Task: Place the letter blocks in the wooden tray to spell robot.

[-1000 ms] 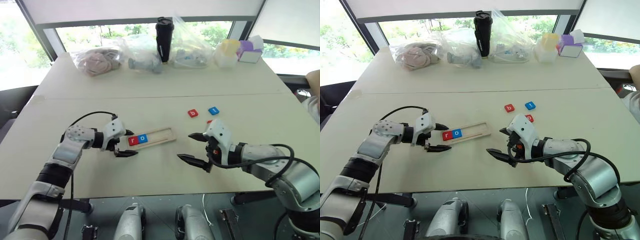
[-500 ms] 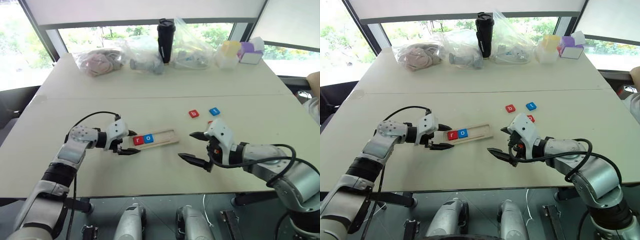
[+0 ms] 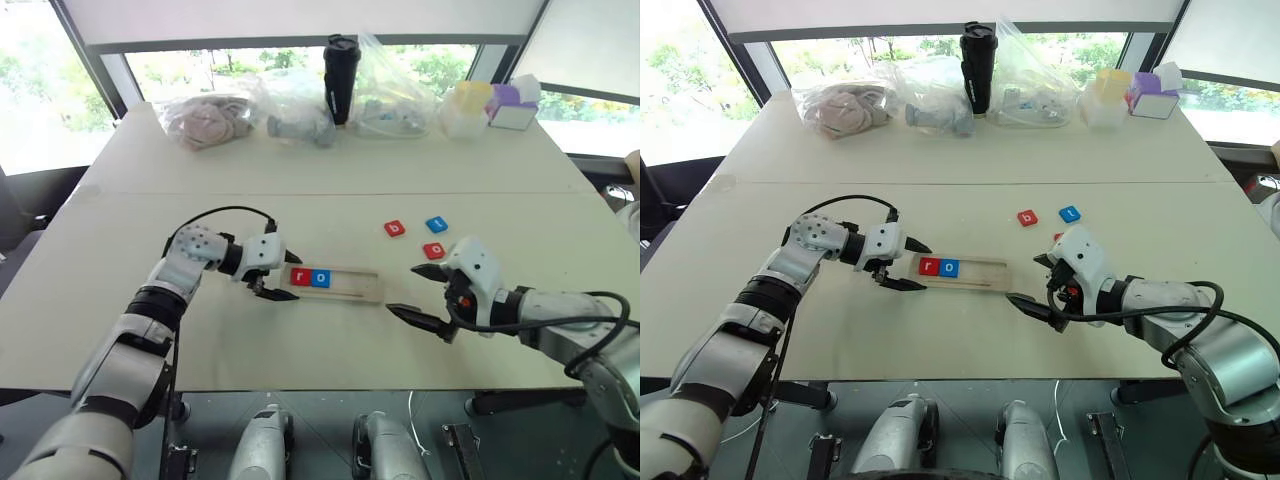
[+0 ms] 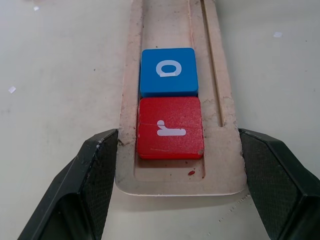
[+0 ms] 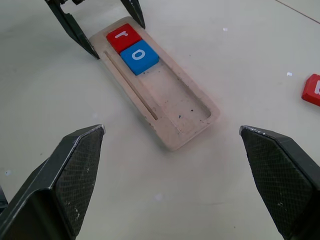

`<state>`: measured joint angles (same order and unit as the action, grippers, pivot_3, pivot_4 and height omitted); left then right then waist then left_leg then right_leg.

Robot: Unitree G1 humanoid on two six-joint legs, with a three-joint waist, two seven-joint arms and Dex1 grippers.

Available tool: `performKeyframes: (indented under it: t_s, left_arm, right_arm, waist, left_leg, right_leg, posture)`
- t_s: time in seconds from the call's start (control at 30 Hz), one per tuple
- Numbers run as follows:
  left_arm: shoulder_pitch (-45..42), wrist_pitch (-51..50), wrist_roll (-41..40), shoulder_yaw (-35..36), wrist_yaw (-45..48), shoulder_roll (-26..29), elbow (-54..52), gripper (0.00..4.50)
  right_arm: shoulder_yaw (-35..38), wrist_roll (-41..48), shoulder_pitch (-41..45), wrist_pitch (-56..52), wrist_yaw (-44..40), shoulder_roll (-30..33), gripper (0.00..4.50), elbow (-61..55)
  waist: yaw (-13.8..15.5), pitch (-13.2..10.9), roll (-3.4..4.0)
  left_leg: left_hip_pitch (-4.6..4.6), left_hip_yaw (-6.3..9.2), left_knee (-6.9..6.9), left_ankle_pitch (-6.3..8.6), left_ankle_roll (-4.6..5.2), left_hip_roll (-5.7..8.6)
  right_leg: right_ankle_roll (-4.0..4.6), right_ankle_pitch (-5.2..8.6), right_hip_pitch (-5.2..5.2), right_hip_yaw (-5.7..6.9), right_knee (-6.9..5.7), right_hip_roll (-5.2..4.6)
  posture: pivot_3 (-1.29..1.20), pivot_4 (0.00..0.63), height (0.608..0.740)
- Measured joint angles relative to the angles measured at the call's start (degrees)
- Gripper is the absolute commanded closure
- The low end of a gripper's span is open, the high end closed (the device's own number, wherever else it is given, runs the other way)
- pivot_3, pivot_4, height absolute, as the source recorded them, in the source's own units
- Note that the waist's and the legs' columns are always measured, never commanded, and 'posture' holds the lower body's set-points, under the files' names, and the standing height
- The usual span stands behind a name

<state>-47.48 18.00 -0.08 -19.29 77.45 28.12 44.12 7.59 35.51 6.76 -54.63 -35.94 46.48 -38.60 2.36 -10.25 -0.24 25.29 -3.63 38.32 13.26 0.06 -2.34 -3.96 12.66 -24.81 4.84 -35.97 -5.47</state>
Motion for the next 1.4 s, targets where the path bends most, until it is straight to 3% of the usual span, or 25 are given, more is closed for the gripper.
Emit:
performKeyframes:
  t_s: [0.13,0.2,0.23,0.6,0.73,0.8,0.9,1.03,1.13,1.4]
  left_arm:
    - [-0.1,-0.3,0.0,0.2,0.4,-0.3,0.6,1.37]
    - [-0.1,-1.3,-0.1,0.6,1.0,-0.4,0.6,0.24]
    - [-0.1,-1.5,-0.1,0.6,1.0,-0.5,0.5,0.07]
    - [0.7,-2.6,-0.2,1.5,0.4,-0.1,-0.8,0.07]
    - [3.0,-8.1,-2.3,3.3,2.0,3.0,-4.6,0.07]
    - [4.0,-12.5,-4.0,5.3,3.2,6.2,-7.4,0.07]
    - [4.3,-23.1,-9.0,10.3,4.0,11.1,-15.9,0.07]
    - [9.1,-40.6,-19.1,18.7,1.2,14.9,-32.9,0.07]
    - [17.3,-50.2,-24.3,23.0,-5.7,13.7,-44.0,0.07]
    - [30.5,-63.6,-33.0,31.2,-22.7,10.0,-63.5,0.07]
  right_arm:
    - [0.6,0.9,-1.4,-0.2,1.0,-0.4,0.00,-1.4]
    - [0.6,1.0,-1.7,-0.2,1.4,-0.4,0.00,-1.5]
    - [0.6,1.1,-1.7,-0.2,1.5,-0.4,0.00,-1.5]
    - [0.6,1.2,-1.7,0.3,0.8,-0.3,0.00,0.6]
    - [1.3,1.9,-1.0,0.5,0.6,-1.0,0.00,2.2]
    - [3.5,3.6,1.4,0.9,1.8,-4.7,0.00,3.7]
    - [4.6,3.7,6.6,2.3,4.6,-7.7,0.00,7.1]
    - [-1.4,-3.7,16.9,3.8,12.7,-16.4,0.00,20.3]
    - [-5.7,-7.5,24.0,4.3,16.1,-22.4,0.00,30.7]
    - [-13.5,-20.0,33.4,11.9,18.6,-26.0,0.00,52.4]
  waist:
    - [0.0,0.0,0.00]
    - [-0.1,0.0,0.00]
    - [-0.1,0.0,0.00]
    - [-0.2,0.0,0.00]
    - [-0.8,0.0,-0.06]
    - [-1.6,-0.1,-0.12]
    - [-1.7,-0.1,-0.12]
    - [-2.4,-0.1,-0.07]
    - [-3.2,-0.1,0.05]
    - [-2.9,-0.1,0.00]
  left_leg:
    - [-0.03,0.04,0.01,0.00,0.00,-0.01]
    - [-0.03,0.05,0.01,0.00,0.00,0.00]
    - [-0.03,0.05,0.01,0.00,0.00,0.00]
    - [-0.07,0.07,0.00,0.00,0.00,-0.03]
    - [-0.02,0.15,-0.01,0.00,0.00,-0.16]
    - [0.06,0.18,-0.01,0.00,0.00,-0.30]
    - [0.05,0.18,-0.02,0.00,0.00,-0.38]
    - [-0.05,0.20,-0.06,-0.01,0.00,-0.42]
    - [-0.05,0.17,-0.11,-0.02,0.00,-0.39]
    - [0.05,0.05,-0.10,-0.05,-0.04,-0.35]
  right_leg:
    - [0.01,0.00,0.04,0.00,0.00,-0.01]
    - [0.00,0.00,0.04,0.00,0.00,-0.01]
    - [0.00,0.00,0.04,0.00,0.00,-0.01]
    - [0.01,0.00,0.05,0.00,-0.02,0.01]
    - [0.02,-0.01,-0.07,-0.01,-0.06,0.16]
    - [0.03,-0.04,-0.17,-0.01,-0.09,0.33]
    - [0.04,-0.03,-0.17,-0.01,-0.13,0.45]
    - [0.08,-0.05,-0.16,-0.09,-0.15,0.46]
    - [-0.14,-0.16,-0.19,-0.20,-0.21,0.48]
    - [-0.16,-0.18,-0.25,-0.19,-0.20,0.49]
  posture:
    - [0.00,0.150,0.740]
    - [0.00,0.150,0.740]
    - [0.00,0.150,0.740]
    - [0.00,0.150,0.740]
    - [0.00,0.150,0.740]
    - [0.00,0.150,0.740]
    - [0.00,0.150,0.740]
    - [0.00,0.150,0.740]
    - [0.00,0.150,0.740]
    - [0.00,0.150,0.740]
